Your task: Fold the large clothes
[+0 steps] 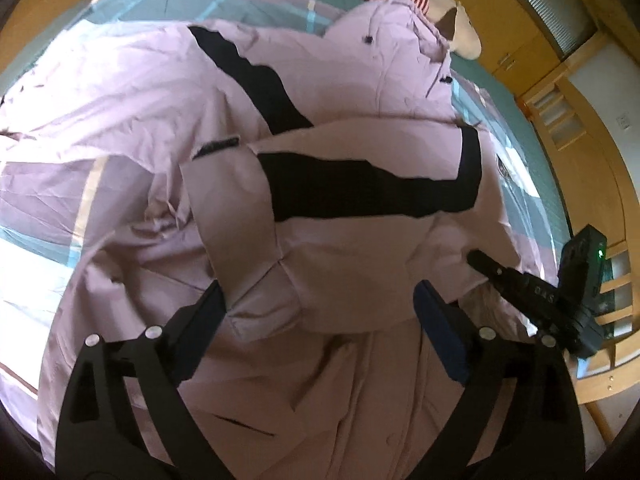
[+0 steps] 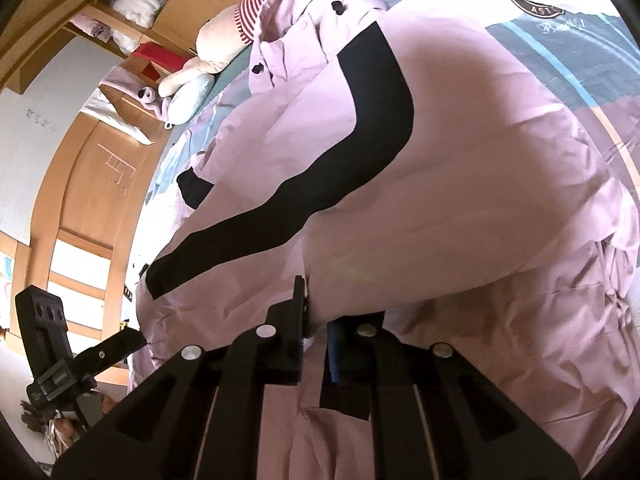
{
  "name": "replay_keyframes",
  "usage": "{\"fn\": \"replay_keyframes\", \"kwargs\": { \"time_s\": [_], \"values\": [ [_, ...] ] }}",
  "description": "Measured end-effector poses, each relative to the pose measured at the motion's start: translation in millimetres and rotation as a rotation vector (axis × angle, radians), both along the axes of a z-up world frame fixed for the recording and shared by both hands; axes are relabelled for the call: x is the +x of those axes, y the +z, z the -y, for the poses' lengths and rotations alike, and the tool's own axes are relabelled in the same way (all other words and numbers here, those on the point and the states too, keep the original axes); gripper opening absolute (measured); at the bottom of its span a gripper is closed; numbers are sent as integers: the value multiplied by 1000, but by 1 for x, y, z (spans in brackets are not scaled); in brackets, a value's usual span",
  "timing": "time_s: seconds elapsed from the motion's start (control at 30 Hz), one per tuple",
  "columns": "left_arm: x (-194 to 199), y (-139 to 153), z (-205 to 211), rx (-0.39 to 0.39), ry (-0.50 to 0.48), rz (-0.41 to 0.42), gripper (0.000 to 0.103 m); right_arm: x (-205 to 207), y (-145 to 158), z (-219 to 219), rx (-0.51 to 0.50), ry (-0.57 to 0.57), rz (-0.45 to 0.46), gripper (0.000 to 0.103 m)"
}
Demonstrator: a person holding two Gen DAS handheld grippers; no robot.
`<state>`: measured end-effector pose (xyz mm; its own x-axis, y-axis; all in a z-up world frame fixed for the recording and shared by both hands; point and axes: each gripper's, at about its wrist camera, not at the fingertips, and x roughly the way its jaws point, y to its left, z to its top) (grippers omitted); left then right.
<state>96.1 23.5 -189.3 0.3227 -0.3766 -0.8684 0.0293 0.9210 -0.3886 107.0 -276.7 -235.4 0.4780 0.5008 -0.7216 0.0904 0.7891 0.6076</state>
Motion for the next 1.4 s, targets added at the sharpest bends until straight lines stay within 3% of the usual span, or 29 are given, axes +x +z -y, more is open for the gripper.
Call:
{"fn": "replay_keyframes", "kwargs": {
  "time_s": [0.1,0.23,0.33,0.37,0.4,0.43,0.47,0.53,0.57,0.6,0.67,0.73,0.87,0.93,0.97,1.0,1.07,1.13,1.2,1.27,1.33,1.4],
  "values": [
    [0,-10,13,50,-77,-41,95,0,-2,0,-2,1,-10,10],
    [2,-18,24,106,-91,-34,99,0,-1,-5,-26,15,-8,10],
    [6,-23,20,107,-57,-19,98,-2,-1,-6,-42,21,-1,12],
    [7,-24,16,112,-37,-6,85,-2,-1,-6,-45,21,-1,12],
    [8,-25,12,151,-5,11,64,-1,-1,-6,-47,21,-3,12],
    [10,-25,10,184,11,22,55,-1,-2,-5,-46,20,-6,12],
    [12,-25,7,187,21,34,52,-1,-3,-4,-40,20,-9,12],
    [15,-26,-1,132,48,46,45,-1,-5,-3,-27,20,-17,13],
    [16,-24,-4,115,62,55,36,-1,-5,-3,-23,23,-21,14],
    [15,-22,-6,119,78,76,13,-1,-6,-4,-26,27,-24,16],
    [9,-6,-3,247,117,183,14,-1,-7,-8,-20,46,-31,21],
    [3,7,2,286,117,265,14,-1,-7,-13,-40,56,-34,27],
    [1,8,-3,312,166,264,21,-1,-8,-23,-73,98,-43,46],
    [4,6,-12,364,220,251,41,-1,-8,-25,-67,106,-48,60],
    [5,6,-16,365,237,243,62,-1,-8,-25,-68,101,-42,68],
    [6,7,-23,349,260,231,74,-2,-7,-25,-75,98,-38,69],
    [5,11,-31,268,268,224,77,-1,-7,-25,-88,96,-35,69],
    [3,13,-30,116,190,192,84,-2,-9,-24,-85,93,-40,69],
    [2,8,-19,-60,50,120,89,-1,-11,-23,-85,91,-45,69],
    [4,-1,-1,-149,-78,53,89,0,-12,-24,-90,92,-45,69],
    [4,-10,15,-105,-135,25,89,0,-13,-24,-99,96,-42,69],
    [6,-20,25,1,-137,24,89,-1,-12,-27,-118,104,-34,69]
  ]
}}
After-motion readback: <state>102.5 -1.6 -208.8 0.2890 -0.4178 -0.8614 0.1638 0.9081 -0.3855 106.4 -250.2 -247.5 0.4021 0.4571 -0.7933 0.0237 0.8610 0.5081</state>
